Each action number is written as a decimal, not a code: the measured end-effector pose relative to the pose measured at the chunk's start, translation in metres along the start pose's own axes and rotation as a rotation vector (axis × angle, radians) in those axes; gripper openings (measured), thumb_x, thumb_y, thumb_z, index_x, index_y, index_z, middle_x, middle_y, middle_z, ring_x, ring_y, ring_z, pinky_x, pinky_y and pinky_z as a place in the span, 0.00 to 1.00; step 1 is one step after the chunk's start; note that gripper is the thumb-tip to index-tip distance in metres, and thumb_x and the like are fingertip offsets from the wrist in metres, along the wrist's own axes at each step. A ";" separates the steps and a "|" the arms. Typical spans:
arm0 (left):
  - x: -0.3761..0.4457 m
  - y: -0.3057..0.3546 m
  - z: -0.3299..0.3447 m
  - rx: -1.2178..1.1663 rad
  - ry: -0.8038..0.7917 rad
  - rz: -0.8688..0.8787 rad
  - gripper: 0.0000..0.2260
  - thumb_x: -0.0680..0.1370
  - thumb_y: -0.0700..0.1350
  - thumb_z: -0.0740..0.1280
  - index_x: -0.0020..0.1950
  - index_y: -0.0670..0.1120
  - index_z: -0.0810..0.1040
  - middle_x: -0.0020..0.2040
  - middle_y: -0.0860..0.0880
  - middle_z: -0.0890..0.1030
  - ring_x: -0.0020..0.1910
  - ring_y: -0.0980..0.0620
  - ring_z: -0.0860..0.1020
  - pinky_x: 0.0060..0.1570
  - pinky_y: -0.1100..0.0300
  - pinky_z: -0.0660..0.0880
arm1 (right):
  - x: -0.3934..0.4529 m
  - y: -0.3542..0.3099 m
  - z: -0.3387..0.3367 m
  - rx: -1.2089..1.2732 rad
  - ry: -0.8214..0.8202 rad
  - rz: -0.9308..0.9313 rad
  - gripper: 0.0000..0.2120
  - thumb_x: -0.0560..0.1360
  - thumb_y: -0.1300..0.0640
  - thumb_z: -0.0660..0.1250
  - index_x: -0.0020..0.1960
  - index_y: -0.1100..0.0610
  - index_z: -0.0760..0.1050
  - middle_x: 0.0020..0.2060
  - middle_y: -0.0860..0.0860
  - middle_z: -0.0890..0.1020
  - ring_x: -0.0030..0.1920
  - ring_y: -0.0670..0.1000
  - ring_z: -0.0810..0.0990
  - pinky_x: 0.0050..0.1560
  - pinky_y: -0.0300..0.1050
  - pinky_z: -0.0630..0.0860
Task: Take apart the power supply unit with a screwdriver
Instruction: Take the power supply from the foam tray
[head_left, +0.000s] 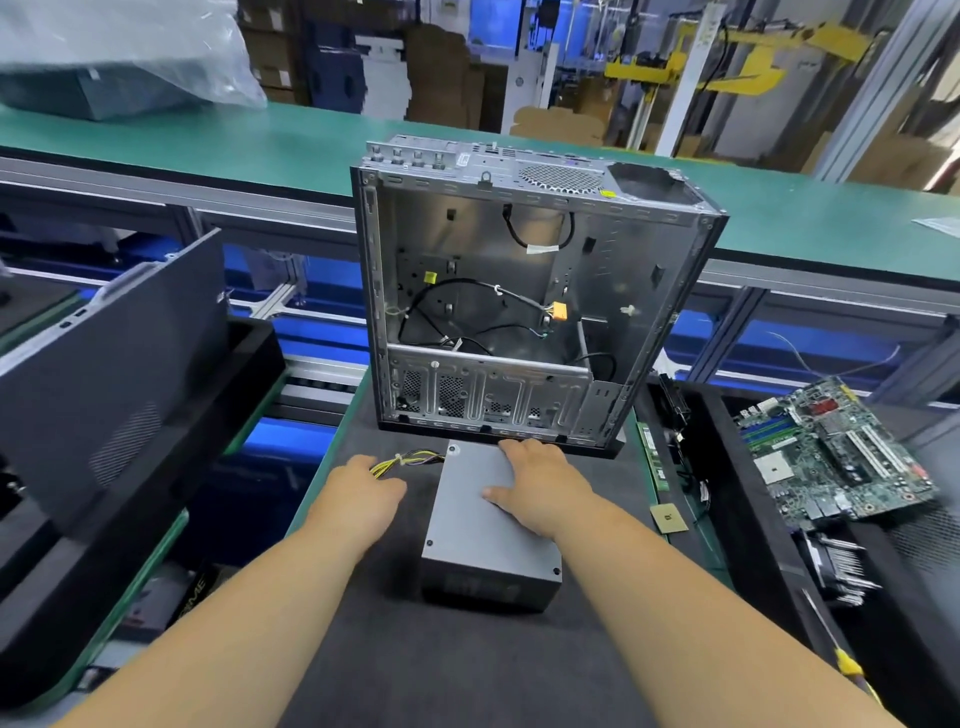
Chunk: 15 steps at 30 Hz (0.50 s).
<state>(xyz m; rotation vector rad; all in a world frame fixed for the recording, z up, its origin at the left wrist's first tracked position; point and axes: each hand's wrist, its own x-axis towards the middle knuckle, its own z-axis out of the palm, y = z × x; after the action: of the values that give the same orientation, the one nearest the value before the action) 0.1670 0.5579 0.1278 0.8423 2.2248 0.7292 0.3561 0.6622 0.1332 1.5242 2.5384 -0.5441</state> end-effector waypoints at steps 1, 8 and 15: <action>0.000 0.000 0.002 0.027 -0.004 0.011 0.23 0.77 0.49 0.65 0.72 0.49 0.68 0.61 0.46 0.76 0.52 0.45 0.77 0.49 0.53 0.75 | -0.001 0.000 0.000 -0.021 0.003 0.003 0.36 0.79 0.38 0.61 0.80 0.51 0.53 0.75 0.52 0.63 0.75 0.56 0.58 0.72 0.53 0.63; -0.006 0.010 0.018 0.228 0.040 0.122 0.29 0.75 0.59 0.66 0.74 0.55 0.66 0.73 0.47 0.66 0.70 0.42 0.67 0.70 0.50 0.64 | -0.014 0.007 0.006 -0.109 0.033 0.064 0.35 0.80 0.35 0.55 0.79 0.53 0.53 0.74 0.53 0.63 0.73 0.57 0.61 0.71 0.52 0.62; -0.015 0.027 0.035 0.312 0.018 0.283 0.26 0.76 0.58 0.66 0.73 0.57 0.68 0.74 0.51 0.66 0.73 0.47 0.63 0.72 0.52 0.61 | -0.022 0.017 0.008 -0.142 0.046 0.083 0.35 0.80 0.35 0.56 0.78 0.54 0.55 0.73 0.54 0.64 0.72 0.58 0.62 0.71 0.53 0.60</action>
<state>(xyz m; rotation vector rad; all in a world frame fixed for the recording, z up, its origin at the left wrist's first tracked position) 0.2113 0.5737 0.1295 1.3280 2.2960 0.5209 0.3810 0.6489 0.1285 1.5998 2.4742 -0.3144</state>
